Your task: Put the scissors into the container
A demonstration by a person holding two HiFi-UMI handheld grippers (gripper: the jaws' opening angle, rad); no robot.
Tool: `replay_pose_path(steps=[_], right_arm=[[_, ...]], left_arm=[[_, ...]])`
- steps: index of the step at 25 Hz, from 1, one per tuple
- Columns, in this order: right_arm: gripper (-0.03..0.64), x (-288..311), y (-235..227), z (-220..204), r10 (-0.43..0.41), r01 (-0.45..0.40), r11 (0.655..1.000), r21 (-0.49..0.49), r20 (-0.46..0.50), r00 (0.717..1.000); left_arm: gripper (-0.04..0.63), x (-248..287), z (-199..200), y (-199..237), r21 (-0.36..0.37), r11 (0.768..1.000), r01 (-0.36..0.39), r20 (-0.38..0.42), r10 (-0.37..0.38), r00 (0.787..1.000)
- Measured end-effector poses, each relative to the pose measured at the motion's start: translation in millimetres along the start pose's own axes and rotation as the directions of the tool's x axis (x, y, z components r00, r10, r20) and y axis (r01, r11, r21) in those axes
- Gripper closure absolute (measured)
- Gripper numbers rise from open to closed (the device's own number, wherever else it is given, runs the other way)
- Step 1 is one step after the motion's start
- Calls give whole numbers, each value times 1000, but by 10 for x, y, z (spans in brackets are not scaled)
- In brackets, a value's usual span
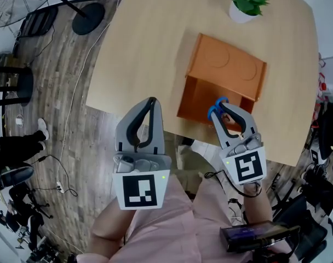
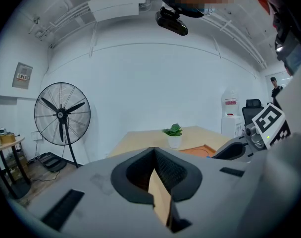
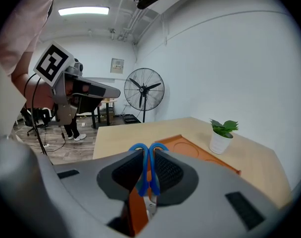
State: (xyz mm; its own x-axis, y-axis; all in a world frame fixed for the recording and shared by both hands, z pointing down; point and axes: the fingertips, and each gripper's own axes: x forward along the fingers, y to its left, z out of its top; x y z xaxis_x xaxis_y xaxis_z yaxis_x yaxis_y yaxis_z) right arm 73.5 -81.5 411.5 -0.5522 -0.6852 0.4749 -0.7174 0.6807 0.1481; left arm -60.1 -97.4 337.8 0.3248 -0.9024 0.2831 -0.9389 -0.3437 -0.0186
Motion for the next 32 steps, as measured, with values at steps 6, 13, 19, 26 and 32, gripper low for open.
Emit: replay_pose_path(steps=[6, 13, 19, 26, 32], right_arm=[[543, 143, 13, -149, 26, -26, 1000, 4, -50, 998], [543, 258, 7, -361, 54, -50, 998, 37, -115, 992], [542, 366, 37, -467, 83, -74, 995, 62, -167, 982], [542, 456, 69, -622, 120, -99, 991, 94, -246, 962], [540, 523, 104, -745, 158, -131, 986, 107, -298, 941]], left_arm=[[591, 144, -100, 63, -10, 1000, 4, -26, -5, 1000], [591, 294, -233, 54, -23, 1000, 19, -61, -20, 998], [591, 402, -338, 71, -34, 999, 29, -89, -32, 995], [591, 519, -379, 122, -44, 999, 27, -97, -31, 995], [591, 586, -420, 146, -50, 998, 24, -109, -29, 994]])
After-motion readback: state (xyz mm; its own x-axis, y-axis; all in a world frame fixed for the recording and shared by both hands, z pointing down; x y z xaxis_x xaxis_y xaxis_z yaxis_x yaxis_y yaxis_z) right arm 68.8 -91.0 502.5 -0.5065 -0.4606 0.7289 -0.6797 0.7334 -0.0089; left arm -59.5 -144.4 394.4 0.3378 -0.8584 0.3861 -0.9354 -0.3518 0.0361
